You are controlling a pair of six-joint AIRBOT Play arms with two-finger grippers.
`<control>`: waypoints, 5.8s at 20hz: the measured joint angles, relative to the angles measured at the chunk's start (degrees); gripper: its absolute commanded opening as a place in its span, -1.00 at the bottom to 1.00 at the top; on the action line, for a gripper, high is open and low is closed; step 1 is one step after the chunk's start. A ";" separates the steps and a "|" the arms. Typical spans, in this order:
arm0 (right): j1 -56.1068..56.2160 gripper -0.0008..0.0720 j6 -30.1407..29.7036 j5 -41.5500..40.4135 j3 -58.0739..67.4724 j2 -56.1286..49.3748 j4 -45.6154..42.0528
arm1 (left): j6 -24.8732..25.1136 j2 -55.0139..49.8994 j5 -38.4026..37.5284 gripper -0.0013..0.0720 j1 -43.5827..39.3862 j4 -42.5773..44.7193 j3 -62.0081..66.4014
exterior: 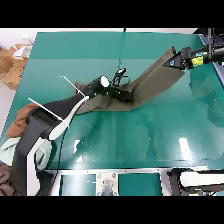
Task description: Fold the shirts.
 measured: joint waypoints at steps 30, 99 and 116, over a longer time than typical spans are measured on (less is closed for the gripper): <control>50.03 0.26 1.81 -56.68 -0.15 -23.82 6.58 | -4.22 12.61 -42.82 -0.90 44.78 17.35 17.68; -68.35 -0.92 25.31 -12.98 -34.64 19.50 -46.45 | -3.63 13.09 -35.60 -0.91 45.66 21.11 13.55; 0.76 -0.93 23.04 -21.84 -46.93 34.51 -30.45 | -2.16 44.83 -31.71 -0.90 45.66 20.90 -32.02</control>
